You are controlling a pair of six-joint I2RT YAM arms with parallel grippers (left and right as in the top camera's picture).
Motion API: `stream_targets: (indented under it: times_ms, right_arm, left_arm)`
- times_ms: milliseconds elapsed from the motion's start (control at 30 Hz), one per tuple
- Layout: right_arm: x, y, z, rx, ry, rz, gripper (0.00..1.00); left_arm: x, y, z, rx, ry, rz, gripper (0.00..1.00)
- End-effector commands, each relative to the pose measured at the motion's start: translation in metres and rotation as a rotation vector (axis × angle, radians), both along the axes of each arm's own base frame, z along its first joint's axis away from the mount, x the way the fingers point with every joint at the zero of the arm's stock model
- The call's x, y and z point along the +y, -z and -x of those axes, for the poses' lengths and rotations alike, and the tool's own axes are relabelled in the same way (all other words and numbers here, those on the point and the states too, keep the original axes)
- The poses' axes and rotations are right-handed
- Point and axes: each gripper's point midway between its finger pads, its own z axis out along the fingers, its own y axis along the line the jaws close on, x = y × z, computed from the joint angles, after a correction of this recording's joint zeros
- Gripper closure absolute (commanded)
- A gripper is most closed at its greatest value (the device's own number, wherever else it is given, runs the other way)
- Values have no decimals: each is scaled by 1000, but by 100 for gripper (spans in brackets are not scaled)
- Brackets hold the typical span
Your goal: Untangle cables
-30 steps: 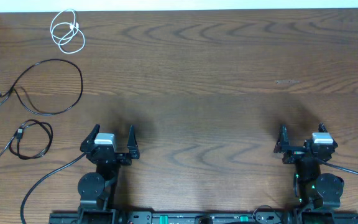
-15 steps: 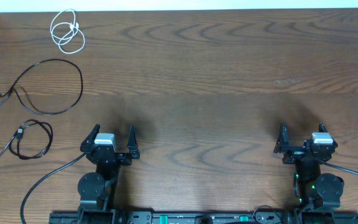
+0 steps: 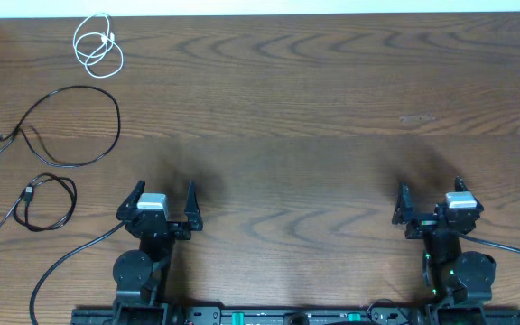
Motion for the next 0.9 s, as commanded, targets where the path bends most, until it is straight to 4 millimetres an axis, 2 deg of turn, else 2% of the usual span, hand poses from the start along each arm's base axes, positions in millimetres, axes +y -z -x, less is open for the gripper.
stream_targets:
  times_ms: [0,400,867]
  right_arm:
    - [3,0,0,0,-11,8,1]
    - [-12,0,0,0,51,8,1]
    - [-13,0,0,0,52,8,1]
  left_arm:
    - [-2,15,1,45,10,-16,2]
    - [-2,15,1,45,10,-16,2]
    - [-2,15,1,45,10,-16,2]
